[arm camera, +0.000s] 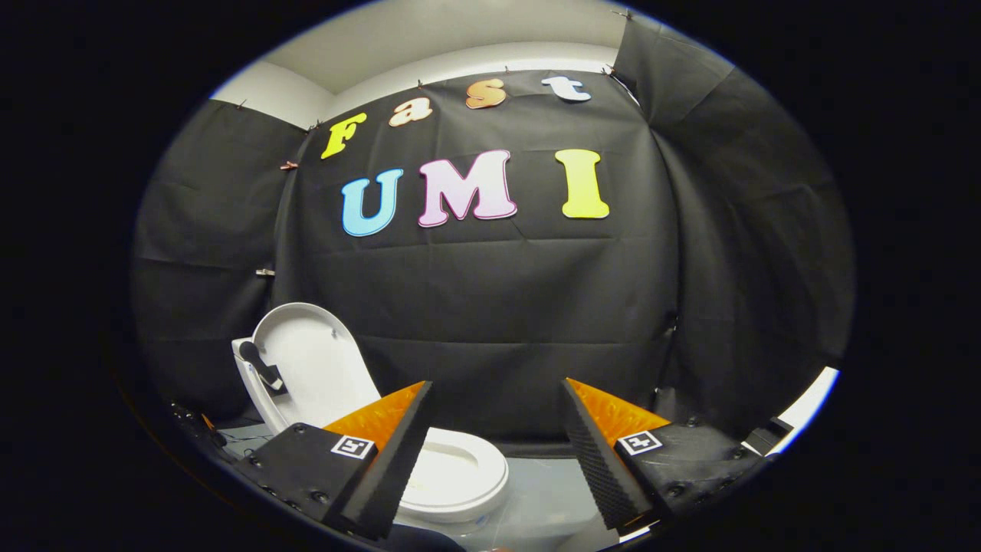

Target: Open the toilet lid.

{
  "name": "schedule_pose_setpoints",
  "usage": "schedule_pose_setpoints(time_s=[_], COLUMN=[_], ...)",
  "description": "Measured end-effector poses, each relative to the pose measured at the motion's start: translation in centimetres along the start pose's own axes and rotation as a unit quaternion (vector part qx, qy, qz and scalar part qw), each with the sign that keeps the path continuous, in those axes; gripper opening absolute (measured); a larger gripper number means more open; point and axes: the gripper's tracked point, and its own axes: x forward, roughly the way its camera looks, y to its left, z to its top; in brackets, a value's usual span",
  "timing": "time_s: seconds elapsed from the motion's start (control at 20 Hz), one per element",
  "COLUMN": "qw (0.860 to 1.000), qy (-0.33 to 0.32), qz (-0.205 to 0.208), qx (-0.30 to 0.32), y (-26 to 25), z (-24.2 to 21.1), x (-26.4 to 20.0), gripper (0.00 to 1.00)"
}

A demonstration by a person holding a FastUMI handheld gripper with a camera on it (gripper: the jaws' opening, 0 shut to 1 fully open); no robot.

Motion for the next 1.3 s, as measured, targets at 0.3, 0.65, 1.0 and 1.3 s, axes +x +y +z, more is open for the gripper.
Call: schedule_pose_setpoints(time_s=[0.3, 0.65, 1.0, 1.3], qw=[1.000, 1.000, 0.999, 0.998], qy=[0.000, 0.002, 0.005, -0.001], qz=[0.021, 0.008, 0.015, 0.025], qx=[-0.022, -0.020, -0.037, -0.053], y=[1.7, 0.7, 1.4, 2.1], z=[-0.3, -0.3, -0.7, -0.5], x=[-0.1, 0.2, 0.0, 0.0], gripper=[0.99, 0.99, 0.99, 0.99])
